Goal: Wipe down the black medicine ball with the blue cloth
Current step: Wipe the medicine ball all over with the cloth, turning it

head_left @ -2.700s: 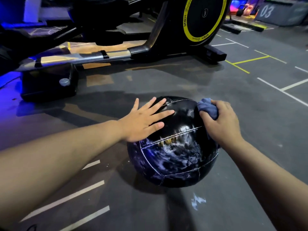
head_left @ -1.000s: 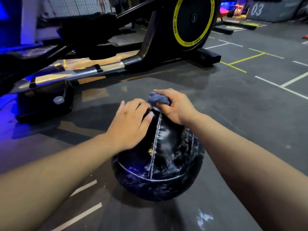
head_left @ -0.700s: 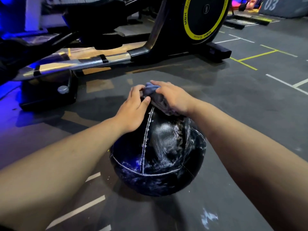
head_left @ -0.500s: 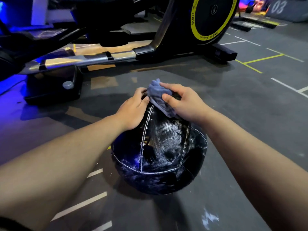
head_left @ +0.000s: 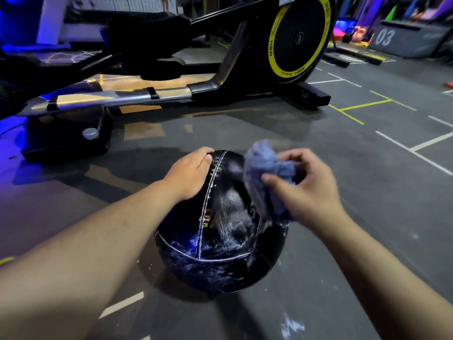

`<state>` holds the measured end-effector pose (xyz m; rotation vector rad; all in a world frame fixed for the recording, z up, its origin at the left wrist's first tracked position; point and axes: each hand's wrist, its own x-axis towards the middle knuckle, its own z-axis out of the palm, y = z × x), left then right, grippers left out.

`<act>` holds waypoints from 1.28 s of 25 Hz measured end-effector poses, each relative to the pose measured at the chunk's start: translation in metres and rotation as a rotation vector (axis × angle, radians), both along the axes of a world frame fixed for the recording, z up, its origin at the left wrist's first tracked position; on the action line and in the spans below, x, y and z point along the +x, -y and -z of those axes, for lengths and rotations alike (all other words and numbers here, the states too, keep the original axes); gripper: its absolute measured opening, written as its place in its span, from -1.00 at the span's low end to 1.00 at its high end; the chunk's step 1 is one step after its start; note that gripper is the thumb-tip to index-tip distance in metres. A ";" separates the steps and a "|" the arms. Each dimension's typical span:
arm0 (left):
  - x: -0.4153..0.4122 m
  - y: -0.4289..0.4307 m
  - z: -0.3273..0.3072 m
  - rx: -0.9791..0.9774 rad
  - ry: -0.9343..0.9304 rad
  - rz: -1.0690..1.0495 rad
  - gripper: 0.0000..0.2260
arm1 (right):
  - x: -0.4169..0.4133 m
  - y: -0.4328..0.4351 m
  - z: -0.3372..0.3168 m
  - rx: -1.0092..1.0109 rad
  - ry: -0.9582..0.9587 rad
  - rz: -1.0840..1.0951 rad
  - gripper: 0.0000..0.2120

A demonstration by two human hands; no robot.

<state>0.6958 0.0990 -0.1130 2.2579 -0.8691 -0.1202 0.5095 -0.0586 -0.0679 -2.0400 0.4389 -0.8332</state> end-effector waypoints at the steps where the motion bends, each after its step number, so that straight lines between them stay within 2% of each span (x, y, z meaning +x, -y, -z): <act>1: -0.001 0.001 -0.001 -0.004 0.007 0.001 -0.67 | 0.008 0.012 -0.011 -0.104 0.040 0.096 -0.68; 3: -0.001 0.002 -0.001 -0.006 0.019 0.006 -0.67 | 0.024 0.026 -0.022 -0.405 0.088 0.095 -0.76; 5: 0.002 0.001 0.000 -0.001 0.011 -0.001 -0.67 | 0.033 0.021 -0.012 -0.584 -0.075 -0.103 -0.78; 6: 0.002 0.001 0.001 -0.001 0.003 -0.009 -0.67 | 0.033 0.014 -0.001 -0.606 -0.199 -0.201 -0.80; 8: 0.003 -0.001 0.003 -0.007 -0.005 -0.022 -0.67 | 0.025 0.003 0.010 -0.461 -0.306 -0.346 -0.87; 10: 0.003 -0.001 0.004 -0.013 0.001 -0.029 -0.67 | 0.025 0.003 0.003 -0.103 -0.203 -0.377 -0.82; 11: 0.003 -0.001 0.004 -0.011 0.004 -0.030 -0.67 | 0.029 0.006 -0.002 0.001 -0.131 -0.326 -0.86; 12: 0.003 0.000 0.005 -0.005 0.006 -0.028 -0.67 | 0.035 0.010 -0.004 0.002 -0.103 -0.269 -0.90; 13: 0.003 0.001 0.004 0.002 0.006 -0.027 -0.67 | 0.042 0.014 -0.003 -0.082 -0.132 -0.224 -0.80; 15: 0.000 0.003 0.004 0.002 0.005 -0.031 -0.68 | 0.054 0.017 0.008 -0.262 -0.358 -0.255 -0.47; 16: -0.002 0.004 0.003 -0.001 0.005 -0.033 -0.68 | 0.058 0.019 0.014 -0.275 -0.454 -0.278 -0.36; 17: -0.002 0.004 0.002 -0.002 0.002 -0.036 -0.68 | 0.061 0.018 0.020 -0.244 -0.477 -0.286 -0.34; 21: 0.000 0.004 0.002 0.020 -0.003 -0.043 -0.67 | 0.060 0.008 0.039 -0.247 -0.179 -0.209 -0.58; 25: 0.000 0.010 0.003 0.033 0.003 -0.016 -0.68 | 0.015 -0.030 0.077 -0.480 0.012 -0.060 -0.60; 27: 0.000 0.015 0.002 0.047 0.005 -0.009 -0.66 | -0.017 -0.055 0.106 -0.616 0.073 -0.037 -0.62; 30: -0.007 0.019 0.001 0.068 0.017 0.024 -0.63 | -0.041 -0.078 0.136 -0.658 0.101 0.010 -0.66; 32: -0.014 0.017 -0.001 0.049 0.001 0.025 -0.62 | -0.038 -0.074 0.130 -0.708 0.096 -0.006 -0.66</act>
